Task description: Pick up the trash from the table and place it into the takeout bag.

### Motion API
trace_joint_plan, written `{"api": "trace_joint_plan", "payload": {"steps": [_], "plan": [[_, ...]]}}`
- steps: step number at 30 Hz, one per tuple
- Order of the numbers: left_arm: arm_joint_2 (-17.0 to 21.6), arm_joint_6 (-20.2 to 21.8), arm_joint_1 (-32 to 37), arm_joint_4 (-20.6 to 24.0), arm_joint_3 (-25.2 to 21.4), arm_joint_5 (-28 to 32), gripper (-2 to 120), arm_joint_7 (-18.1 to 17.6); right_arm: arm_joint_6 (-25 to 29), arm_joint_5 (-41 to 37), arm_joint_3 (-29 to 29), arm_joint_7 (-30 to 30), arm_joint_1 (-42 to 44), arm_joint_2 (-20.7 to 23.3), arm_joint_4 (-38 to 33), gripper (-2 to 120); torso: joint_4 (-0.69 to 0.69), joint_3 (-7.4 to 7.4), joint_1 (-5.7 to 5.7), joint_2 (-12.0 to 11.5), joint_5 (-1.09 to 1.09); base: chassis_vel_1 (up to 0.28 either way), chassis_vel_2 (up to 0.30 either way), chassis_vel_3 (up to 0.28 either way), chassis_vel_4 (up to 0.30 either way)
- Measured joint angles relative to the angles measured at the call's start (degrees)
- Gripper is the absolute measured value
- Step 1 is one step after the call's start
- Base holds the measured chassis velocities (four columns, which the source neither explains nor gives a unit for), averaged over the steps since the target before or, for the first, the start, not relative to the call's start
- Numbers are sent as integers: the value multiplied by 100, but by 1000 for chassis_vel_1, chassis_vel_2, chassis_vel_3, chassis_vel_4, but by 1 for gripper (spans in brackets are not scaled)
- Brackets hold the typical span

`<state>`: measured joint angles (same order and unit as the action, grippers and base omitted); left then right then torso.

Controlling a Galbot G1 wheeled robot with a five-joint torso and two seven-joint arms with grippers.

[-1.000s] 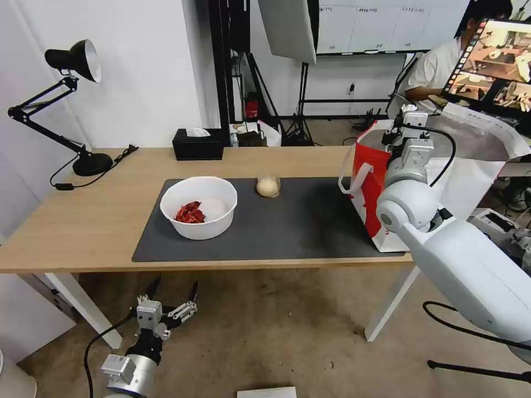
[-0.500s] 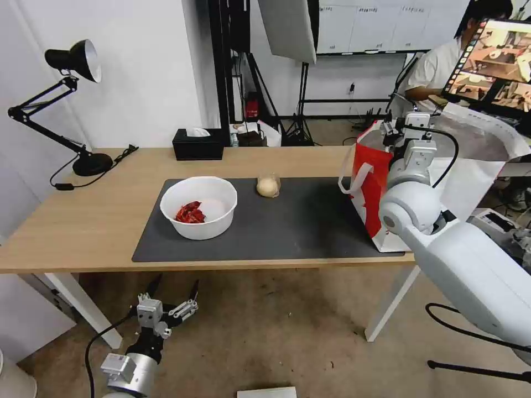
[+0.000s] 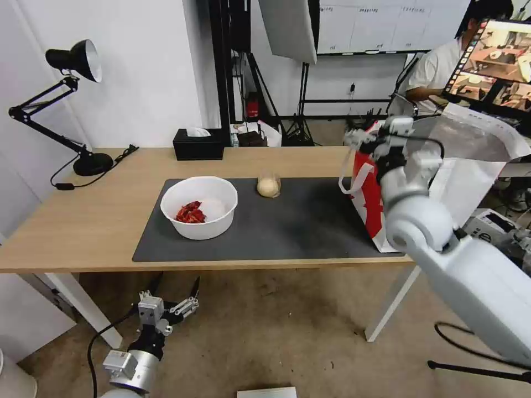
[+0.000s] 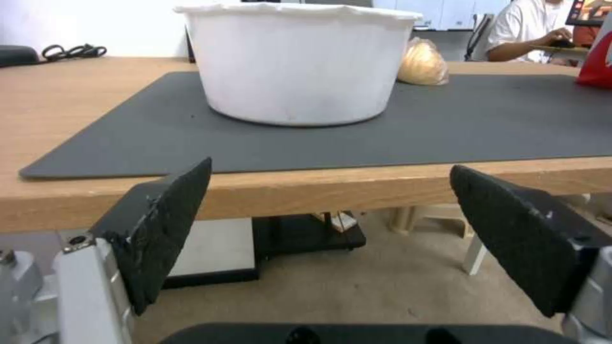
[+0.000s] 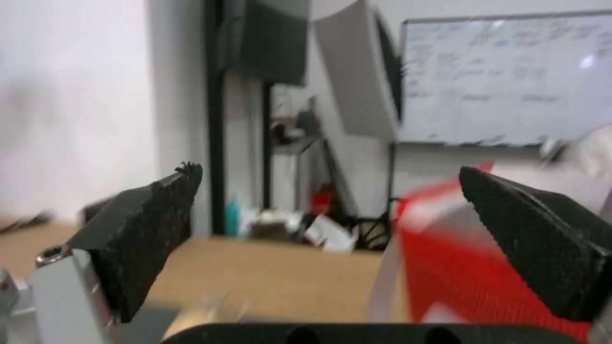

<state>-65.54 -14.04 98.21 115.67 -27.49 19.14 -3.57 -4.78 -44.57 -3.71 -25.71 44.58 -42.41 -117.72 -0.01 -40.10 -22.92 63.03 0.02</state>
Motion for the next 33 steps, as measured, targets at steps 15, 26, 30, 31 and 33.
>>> {"api": "trace_joint_plan", "payload": {"steps": [15,26,30,31,33], "plan": [[-163,-43,49,-25,114,-128,100,10,1804,1143,-1095,1407,3263,-155,-591,100,1,0,1,0,-2,0,0,0,0],[-274,-158,206,53,32,-212,100,11,2384,2021,-1205,1412,4484,-762,-370,100,1,0,1,0,-3,0,0,0,0],[-277,-162,219,78,27,-211,100,10,2516,2319,-1121,1412,4668,-1013,-67,100,1,0,1,0,-2,0,0,0,0],[-277,-162,219,78,27,-211,100,10,2516,2319,-1121,1412,4668,-1013,-67,100,1,0,1,0,-2,0,0,0,0],[-271,-162,232,96,17,-210,100,10,2529,2354,-1065,1412,4671,-1023,52,100,1,0,1,-1,-2,0,0,0,0]]}}
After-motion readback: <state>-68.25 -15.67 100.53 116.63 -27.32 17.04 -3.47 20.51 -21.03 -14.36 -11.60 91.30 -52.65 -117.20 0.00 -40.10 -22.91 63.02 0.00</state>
